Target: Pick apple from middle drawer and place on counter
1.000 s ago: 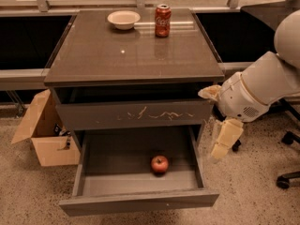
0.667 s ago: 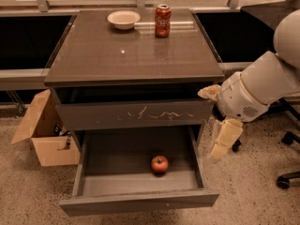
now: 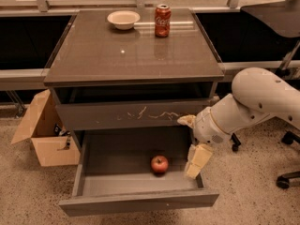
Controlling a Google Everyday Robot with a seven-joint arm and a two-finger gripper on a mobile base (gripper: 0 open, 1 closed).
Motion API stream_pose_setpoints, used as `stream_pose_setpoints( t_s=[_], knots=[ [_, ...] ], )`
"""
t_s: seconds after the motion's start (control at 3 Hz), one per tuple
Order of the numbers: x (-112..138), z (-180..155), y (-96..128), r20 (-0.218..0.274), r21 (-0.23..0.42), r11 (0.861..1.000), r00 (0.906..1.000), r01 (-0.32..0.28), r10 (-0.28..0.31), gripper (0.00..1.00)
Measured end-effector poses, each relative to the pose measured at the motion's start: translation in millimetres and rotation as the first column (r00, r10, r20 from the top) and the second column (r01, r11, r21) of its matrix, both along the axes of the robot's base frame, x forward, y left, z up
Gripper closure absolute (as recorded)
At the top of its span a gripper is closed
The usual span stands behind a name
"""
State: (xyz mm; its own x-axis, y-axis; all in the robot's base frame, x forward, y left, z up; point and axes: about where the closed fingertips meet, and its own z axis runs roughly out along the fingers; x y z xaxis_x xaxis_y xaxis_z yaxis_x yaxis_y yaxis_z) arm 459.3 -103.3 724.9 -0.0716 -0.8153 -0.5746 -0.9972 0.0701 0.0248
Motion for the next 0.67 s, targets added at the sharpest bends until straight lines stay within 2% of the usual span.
stream_pose_setpoints(
  t_s=[0.33, 0.67],
  knots=[
    [0, 0, 0, 0.0, 0.0, 1.0, 1.0, 0.0, 0.0, 0.0],
    [3, -18, 9, -0.021, 0.0, 1.0, 0.9997, -0.013, 0.013, 0.0]
  ],
)
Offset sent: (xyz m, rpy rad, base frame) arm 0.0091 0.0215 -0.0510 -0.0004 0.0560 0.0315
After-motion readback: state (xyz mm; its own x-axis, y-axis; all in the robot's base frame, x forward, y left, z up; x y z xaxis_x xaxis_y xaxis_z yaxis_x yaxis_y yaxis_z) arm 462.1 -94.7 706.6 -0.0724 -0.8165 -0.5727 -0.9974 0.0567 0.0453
